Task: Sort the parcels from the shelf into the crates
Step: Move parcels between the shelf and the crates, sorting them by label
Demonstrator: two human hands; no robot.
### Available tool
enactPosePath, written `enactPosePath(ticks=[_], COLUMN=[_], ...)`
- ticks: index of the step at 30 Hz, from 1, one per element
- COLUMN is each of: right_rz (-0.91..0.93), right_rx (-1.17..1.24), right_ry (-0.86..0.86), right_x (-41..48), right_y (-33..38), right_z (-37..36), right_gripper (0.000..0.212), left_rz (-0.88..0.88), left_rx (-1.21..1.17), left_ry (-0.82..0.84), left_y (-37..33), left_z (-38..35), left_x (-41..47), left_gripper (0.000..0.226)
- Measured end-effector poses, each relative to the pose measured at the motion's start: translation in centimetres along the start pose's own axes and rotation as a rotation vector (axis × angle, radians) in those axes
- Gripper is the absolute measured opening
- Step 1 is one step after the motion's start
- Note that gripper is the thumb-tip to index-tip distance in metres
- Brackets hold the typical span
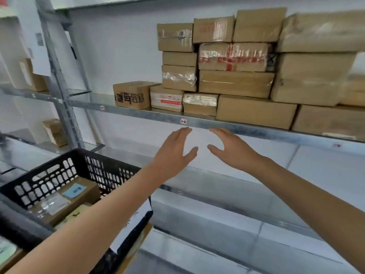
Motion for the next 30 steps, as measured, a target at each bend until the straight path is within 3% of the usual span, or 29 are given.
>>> enactPosePath(ticks=[6,12,16,26,30], right_rz=[-0.13,-0.24,-0.272,-0.406,-0.438], right_rx=[-0.076,-0.184,-0.21,-0.335,-0.379], right_ry=[-0.111,-0.194,-0.193,-0.324,-0.308], right_x=[-3.7,-9.1,-12.1,-14.8,-14.6], right_y=[-7.6,-16.2,-21.8,-35.9,-40.2], right_z=[8.8,17.7,23.1,33.4,35.1], right_gripper=[0.057,0.051,0.058,0.042,0.04], left_rz=[-0.16,-0.245,-0.29,-0.252,-0.189], left_rx=[-0.078,-0.268,-0.39,-0.482,-0.399], left_ry=[0.006,0.087,0.188,0.31,0.324], left_y=[-9.4,-21.0,-28.6,-41.8,-44.8], left_z=[-5.3,-13.0,-18.0,-27.3,-30.5], left_x=[2.5,4.8,5.0,7.1,7.9], left_gripper=[0.06,0.057,0.057,0.057,0.063])
Point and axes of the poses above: each hand's wrist, its own x-axis towards the middle knuckle, its own z-axis out of the back of the hand, y = z × x, the point moved 7 cm from there along x, towards the middle knuckle, and after that the axes turned 13 degrees about -y, right-handed, at the moved point
